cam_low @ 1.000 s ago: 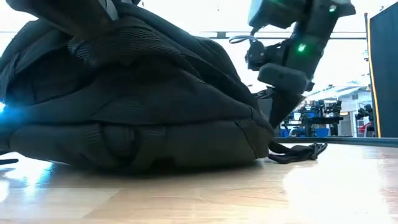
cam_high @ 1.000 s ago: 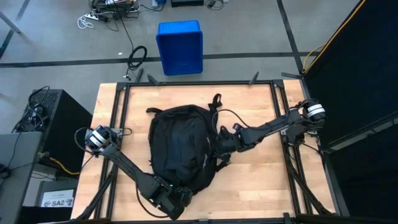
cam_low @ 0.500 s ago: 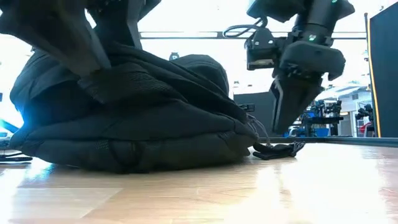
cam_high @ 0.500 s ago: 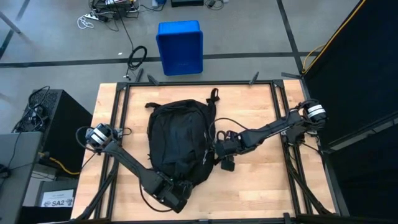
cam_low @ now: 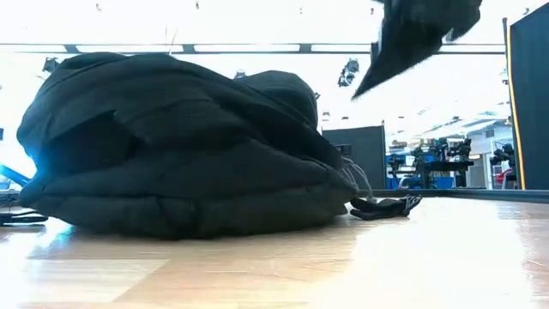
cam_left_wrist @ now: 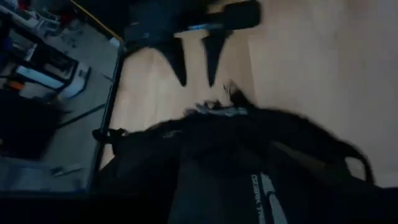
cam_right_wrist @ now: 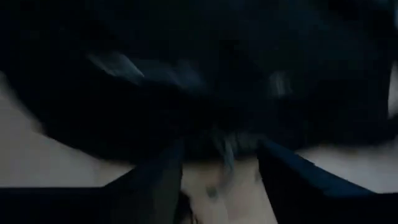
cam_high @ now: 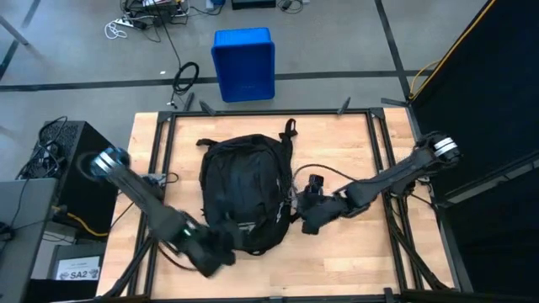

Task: Unpack backpack
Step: Return to Home Position

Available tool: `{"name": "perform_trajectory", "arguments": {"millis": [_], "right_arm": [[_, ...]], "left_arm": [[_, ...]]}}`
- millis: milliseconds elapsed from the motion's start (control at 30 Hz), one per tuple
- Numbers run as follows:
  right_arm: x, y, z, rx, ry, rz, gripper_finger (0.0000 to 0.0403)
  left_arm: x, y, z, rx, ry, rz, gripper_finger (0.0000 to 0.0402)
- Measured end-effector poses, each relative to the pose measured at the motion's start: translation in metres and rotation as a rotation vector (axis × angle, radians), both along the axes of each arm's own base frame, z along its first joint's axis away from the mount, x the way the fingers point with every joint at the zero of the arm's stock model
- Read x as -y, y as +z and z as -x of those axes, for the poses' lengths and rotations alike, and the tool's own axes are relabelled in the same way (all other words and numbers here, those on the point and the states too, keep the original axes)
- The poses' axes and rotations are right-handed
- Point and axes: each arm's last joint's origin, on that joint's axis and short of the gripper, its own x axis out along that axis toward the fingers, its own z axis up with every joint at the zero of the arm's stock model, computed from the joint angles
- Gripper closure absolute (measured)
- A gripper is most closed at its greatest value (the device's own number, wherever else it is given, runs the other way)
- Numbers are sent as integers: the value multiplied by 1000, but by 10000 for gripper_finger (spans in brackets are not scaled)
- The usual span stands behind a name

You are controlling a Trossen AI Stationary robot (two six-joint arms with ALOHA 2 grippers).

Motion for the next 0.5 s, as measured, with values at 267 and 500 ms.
{"name": "perform_trajectory", "arguments": {"millis": [267,500], "right_arm": [[71,53,19,412,325,-84,387],[139,62,108,665,243,-128,389]], "left_arm": [[-110,-5,36,410,-114,276,376],[-195,-19,99,633,-70,333,400]]}}
